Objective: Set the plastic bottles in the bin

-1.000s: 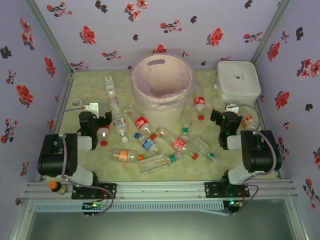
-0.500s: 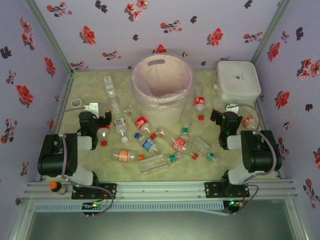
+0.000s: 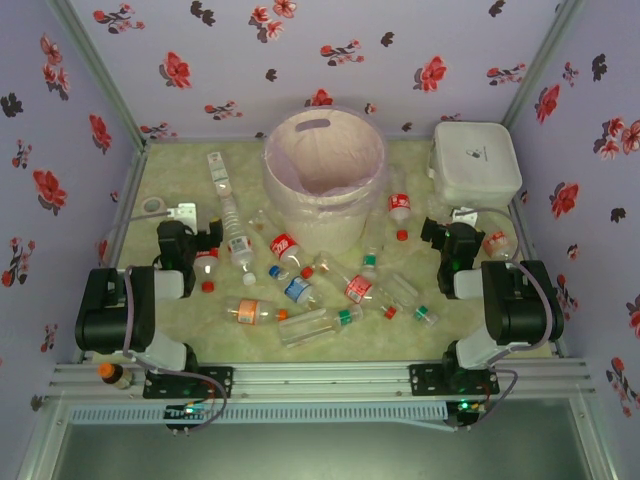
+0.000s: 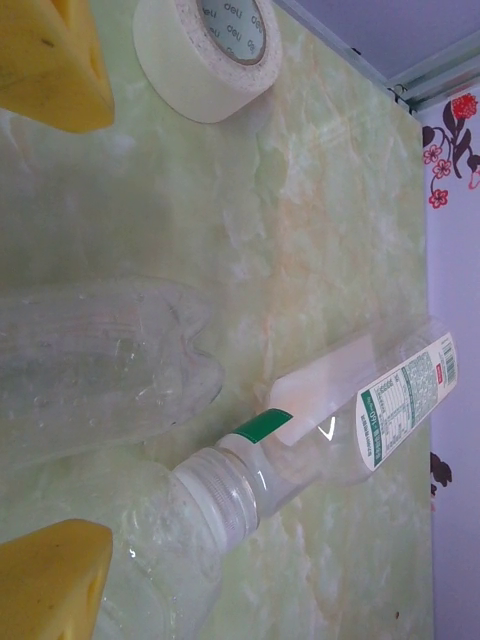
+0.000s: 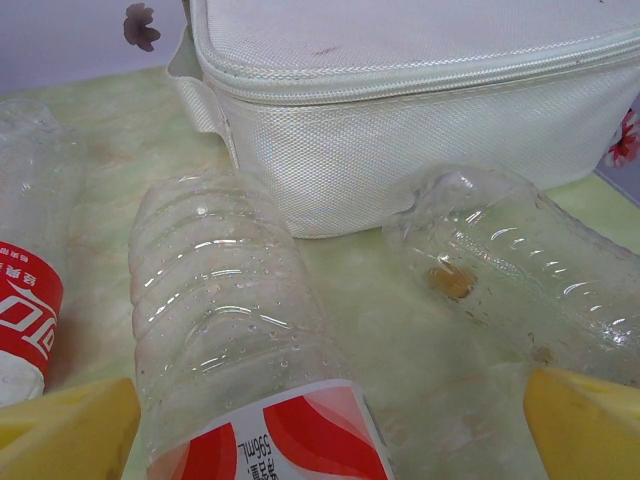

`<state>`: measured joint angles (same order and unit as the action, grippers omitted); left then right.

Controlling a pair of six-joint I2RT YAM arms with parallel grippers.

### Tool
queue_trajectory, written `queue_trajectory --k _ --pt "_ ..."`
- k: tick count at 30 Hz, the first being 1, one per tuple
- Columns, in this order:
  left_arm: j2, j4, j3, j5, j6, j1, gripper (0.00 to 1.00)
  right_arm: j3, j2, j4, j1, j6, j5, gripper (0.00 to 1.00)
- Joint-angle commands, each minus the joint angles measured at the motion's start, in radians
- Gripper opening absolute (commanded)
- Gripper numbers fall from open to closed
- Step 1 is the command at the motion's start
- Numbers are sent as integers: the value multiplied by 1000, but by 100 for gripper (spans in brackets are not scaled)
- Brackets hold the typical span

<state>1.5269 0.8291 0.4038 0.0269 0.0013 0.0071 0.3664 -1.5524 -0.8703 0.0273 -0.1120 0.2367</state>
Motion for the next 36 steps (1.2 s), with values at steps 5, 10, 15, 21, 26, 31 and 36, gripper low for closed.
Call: queue_trajectory --k 5,10,15,21,26,31,36 --pt "-6 -14 20 50 -26 10 100 18 -5 -30 -8 5 1 99" --pt "-135 -367 180 146 -40 -20 100 128 184 309 -18 -3 -14 99" --pt "-339 -853 398 324 -288 -62 100 377 350 907 -8 -105 127 99" --pt "-346 -1451 723 150 -417 -66 100 814 222 1600 -28 39 288 99" --pt "-373 -1529 734 6 -474 -77 98 936 61 1758 -109 155 341 99" --pt "-395 -1548 724 -45 -489 -79 96 948 -37 1792 -181 205 218 99" --pt "-396 -1511 685 -143 -541 -79 96 951 -134 1772 -213 269 154 99"
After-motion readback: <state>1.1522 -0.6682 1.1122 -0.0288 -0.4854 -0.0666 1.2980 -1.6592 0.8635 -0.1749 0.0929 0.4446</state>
